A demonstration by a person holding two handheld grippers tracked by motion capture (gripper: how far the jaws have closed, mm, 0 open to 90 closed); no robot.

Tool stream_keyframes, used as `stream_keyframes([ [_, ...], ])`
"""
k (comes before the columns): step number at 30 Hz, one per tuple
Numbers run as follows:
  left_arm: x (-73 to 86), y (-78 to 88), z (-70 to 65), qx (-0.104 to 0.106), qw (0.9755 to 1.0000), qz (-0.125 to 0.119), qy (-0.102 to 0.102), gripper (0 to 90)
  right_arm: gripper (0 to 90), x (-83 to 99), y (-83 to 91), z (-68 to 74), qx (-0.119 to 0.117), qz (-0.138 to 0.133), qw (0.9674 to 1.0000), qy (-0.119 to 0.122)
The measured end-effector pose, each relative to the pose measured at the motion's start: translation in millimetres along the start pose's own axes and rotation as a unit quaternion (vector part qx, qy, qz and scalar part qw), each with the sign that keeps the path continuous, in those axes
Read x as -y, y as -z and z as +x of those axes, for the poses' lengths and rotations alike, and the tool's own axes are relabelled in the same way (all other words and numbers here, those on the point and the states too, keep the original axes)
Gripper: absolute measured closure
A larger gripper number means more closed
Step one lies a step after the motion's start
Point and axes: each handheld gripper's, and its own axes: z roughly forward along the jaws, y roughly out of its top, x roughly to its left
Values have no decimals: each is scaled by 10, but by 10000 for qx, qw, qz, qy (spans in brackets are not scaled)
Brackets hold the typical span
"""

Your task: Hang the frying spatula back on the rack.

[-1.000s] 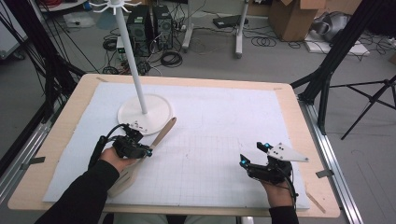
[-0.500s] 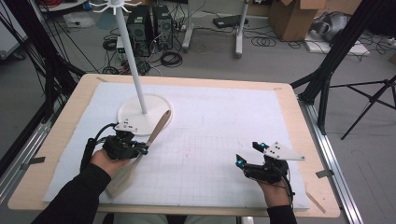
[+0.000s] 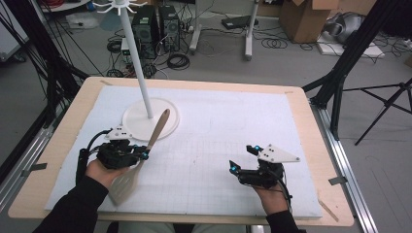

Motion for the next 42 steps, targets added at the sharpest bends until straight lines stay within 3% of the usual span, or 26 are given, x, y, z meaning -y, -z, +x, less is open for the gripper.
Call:
stream_keyframes([
  [5,12,62,-45,-158,9993,-291,-150,771,180,-62,-82,36,-83,-22,9999,-74],
  [9,37,65,-121,-264,9982,-466,-261,771,159,-172,-213,118,-317,-147,9993,-117],
  [19,80,95,-215,-318,9961,-775,-260,770,155,-714,-731,584,-937,-468,9944,139],
  [23,79,102,-253,-377,9956,-799,-322,770,168,-944,-977,762,-1129,-441,9926,66],
  [28,76,117,-272,-407,9948,-856,-367,770,214,-1101,-1171,886,-1250,-413,9913,-6],
  [37,74,114,-337,-394,9939,-917,-472,769,370,-1232,-1389,1028,-1470,-280,9887,-17],
  [40,77,110,-352,-369,9939,-918,-494,768,566,-1242,-1394,1031,-1592,-253,9869,-105],
  [42,75,123,-354,-352,9939,-919,-504,768,629,-1249,-1382,1028,-1590,-276,9867,-182],
])
